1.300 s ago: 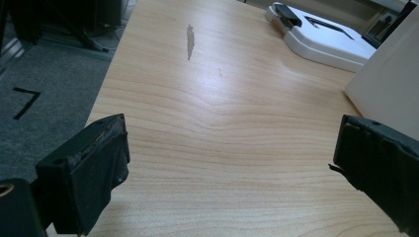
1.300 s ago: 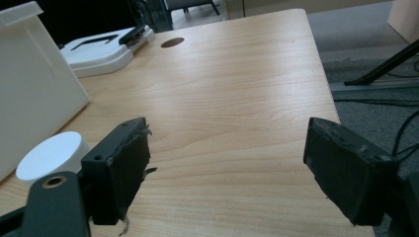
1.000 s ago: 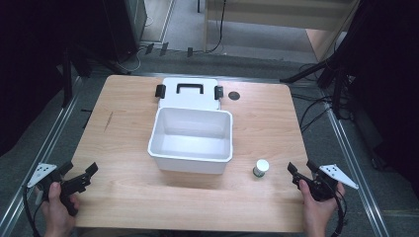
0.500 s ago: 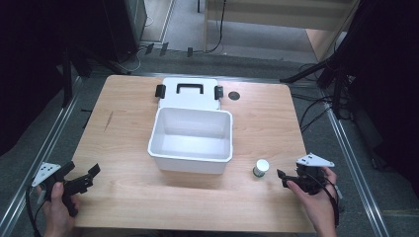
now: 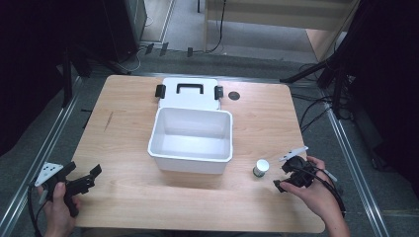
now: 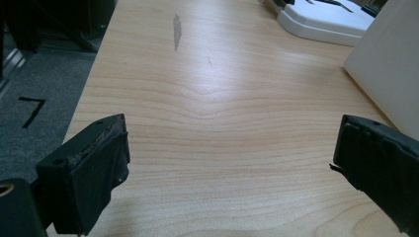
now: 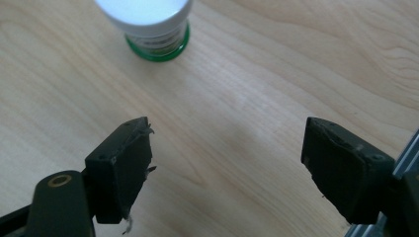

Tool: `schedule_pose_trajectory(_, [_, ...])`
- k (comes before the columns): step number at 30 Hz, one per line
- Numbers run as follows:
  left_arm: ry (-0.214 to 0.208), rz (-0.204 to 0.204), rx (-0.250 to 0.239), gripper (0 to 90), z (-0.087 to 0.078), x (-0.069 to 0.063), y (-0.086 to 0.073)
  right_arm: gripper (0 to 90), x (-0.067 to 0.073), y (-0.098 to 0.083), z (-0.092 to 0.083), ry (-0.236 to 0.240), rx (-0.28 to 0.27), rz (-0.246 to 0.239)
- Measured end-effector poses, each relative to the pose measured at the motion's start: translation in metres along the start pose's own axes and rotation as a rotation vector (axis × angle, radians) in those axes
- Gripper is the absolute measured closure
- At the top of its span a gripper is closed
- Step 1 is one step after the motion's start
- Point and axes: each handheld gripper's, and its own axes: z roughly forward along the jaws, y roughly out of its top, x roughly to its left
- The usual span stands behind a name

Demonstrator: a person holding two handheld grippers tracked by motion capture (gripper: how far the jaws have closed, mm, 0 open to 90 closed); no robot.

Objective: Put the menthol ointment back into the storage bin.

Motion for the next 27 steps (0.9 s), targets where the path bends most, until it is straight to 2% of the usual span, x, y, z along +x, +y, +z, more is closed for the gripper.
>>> schedule_pose_trajectory(1, [0.0, 0.0, 0.001, 1.5, 0.0, 0.0, 0.0, 19.6, 0.001, 0.003, 0.001, 0.009, 0.023, -0.019])
schedule_pose_trajectory(8, [0.005, 0.012, 0.006, 1.6, 0.002, -0.002, 0.0, 18.8, 0.006, 0.019, 0.007, 0.056, 0.17, -0.065])
schedule_pose_trajectory(11, [0.01, 0.019, 0.012, 1.5, 0.002, -0.003, 0.0, 18.7, 0.009, 0.025, 0.005, 0.086, 0.186, -0.068])
schedule_pose_trajectory(16, [0.026, 0.027, 0.028, 1.6, 0.005, -0.005, 0.001, 16.3, 0.013, 0.034, 0.004, 0.086, 0.201, -0.053])
schedule_pose_trajectory(18, [0.047, 0.045, 0.039, 1.6, 0.007, -0.007, 0.0, 16.9, 0.015, 0.04, 0.004, 0.079, 0.21, -0.05])
schedule_pose_trajectory(23, [0.053, 0.077, 0.053, 1.5, 0.008, -0.01, 0.0, 22.7, 0.016, 0.049, 0.004, 0.113, 0.22, -0.053])
schedule_pose_trajectory(27, [0.056, 0.081, 0.057, 1.6, 0.009, -0.011, 0.0, 24.6, 0.017, 0.056, 0.005, 0.113, 0.226, -0.043])
